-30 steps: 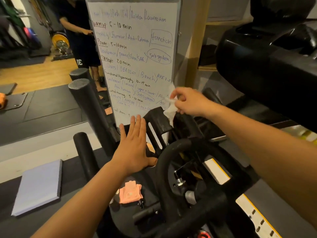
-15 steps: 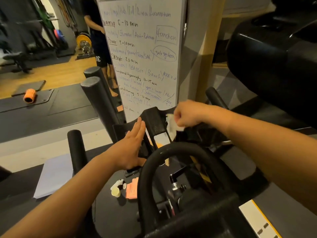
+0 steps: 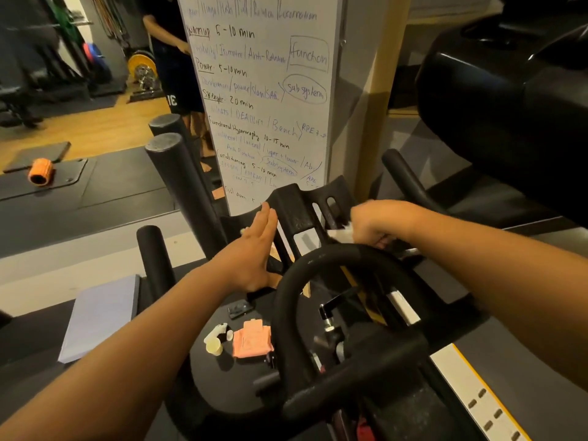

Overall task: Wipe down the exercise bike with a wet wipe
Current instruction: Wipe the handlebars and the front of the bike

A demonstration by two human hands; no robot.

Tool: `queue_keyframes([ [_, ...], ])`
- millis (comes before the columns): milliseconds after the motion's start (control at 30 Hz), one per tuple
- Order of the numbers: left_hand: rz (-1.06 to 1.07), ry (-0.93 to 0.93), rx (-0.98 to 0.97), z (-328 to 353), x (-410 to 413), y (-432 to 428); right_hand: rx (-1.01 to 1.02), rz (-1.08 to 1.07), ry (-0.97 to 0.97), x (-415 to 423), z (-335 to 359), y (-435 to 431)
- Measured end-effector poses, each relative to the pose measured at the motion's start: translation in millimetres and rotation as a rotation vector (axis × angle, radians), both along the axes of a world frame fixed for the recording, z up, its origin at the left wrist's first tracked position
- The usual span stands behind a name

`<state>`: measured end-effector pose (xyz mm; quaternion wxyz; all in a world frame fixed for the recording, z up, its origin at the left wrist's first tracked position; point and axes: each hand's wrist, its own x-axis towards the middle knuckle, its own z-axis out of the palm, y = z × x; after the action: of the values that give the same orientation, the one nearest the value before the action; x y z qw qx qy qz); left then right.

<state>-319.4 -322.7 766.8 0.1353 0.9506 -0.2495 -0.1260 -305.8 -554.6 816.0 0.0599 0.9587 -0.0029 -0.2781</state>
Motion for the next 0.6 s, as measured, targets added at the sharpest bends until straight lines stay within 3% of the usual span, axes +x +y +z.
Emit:
queue_keyframes([
  [67, -0.012, 0.014, 0.002, 1.2, 0.6, 0.4, 0.0, -0.09, 0.061, -10.0, 8.6, -9.4],
  [133, -0.025, 0.004, 0.007, 1.5, -0.3, 1.3, 0.066, -0.208, -0.04, -24.9, 18.6, -18.3],
  [233, -0.026, 0.0, -0.004, 2.3, -0.6, 0.1, 0.475, -0.388, -0.365, -55.2, 34.7, -18.3],
  [300, -0.025, 0.029, -0.054, 8.0, -2.8, 1.2, 0.803, -0.513, -0.44, -87.6, 44.4, 5.9],
  [400, 0.002, 0.109, -0.416, 25.4, -17.5, 10.5, 1.13, -0.697, -0.498, -139.2, 44.2, 55.9],
  [500, -0.214, 0.29, -0.804, 42.4, -52.4, 33.4, 1.243, -0.788, -0.585, -172.7, 34.5, 110.3],
  [600, -0.456, 0.282, -0.808, 42.4, -84.1, 64.2, 1.247, -0.838, -0.753, -191.9, 25.4, 157.3],
])
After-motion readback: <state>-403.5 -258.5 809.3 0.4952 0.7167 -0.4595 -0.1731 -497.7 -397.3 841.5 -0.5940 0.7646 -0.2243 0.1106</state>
